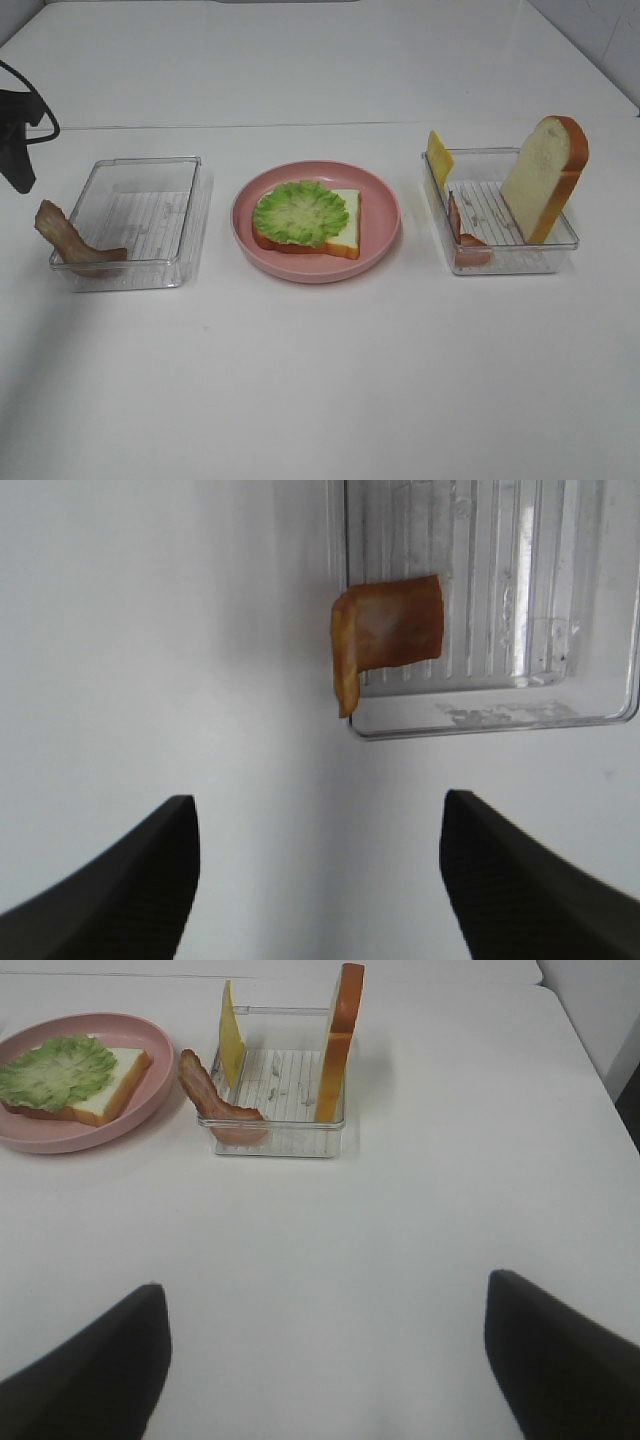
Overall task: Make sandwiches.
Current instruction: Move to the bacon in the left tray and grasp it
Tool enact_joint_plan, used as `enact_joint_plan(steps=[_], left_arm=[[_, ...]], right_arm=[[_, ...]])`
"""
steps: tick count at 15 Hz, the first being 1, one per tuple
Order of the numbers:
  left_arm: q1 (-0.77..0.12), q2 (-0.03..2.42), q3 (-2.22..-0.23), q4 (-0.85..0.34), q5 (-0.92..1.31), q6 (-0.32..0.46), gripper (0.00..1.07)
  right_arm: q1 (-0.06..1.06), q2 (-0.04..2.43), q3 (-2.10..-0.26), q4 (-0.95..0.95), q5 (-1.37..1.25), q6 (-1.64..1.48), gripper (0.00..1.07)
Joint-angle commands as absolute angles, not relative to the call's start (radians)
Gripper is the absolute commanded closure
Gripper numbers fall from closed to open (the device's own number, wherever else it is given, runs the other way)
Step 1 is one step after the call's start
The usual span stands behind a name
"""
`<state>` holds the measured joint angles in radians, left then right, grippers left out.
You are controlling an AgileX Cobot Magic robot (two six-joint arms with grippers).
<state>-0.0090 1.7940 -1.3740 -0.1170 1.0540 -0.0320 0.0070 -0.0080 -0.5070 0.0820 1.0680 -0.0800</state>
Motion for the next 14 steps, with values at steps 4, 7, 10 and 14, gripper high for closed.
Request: enact_joint_plan(steps=[4, 7, 10, 14], left_arm=[[-0.013, 1.897, -1.358, -0.204, 0.932, -0.026, 0.41], [-0.013, 1.961, -1.358, -0.219, 0.875, -0.025, 0.41], [-0.013, 1.986, -1.358, -0.246, 0.840, -0.024, 0.42], [-0.013, 1.990, -1.358, -0.249, 0.813, -0.014, 0.71]], right_arm=[[0.000, -0.019, -0.506, 0.084, 1.061, -0.086, 0.27], [0.000, -0.019, -0.506, 0.084, 1.061, -0.086, 0.27], [0.000, -0.019, -0.506, 0.084, 1.061, -0.086, 0.27], [0.000, -0.019, -0.506, 0.084, 1.061, -0.086, 0.27]])
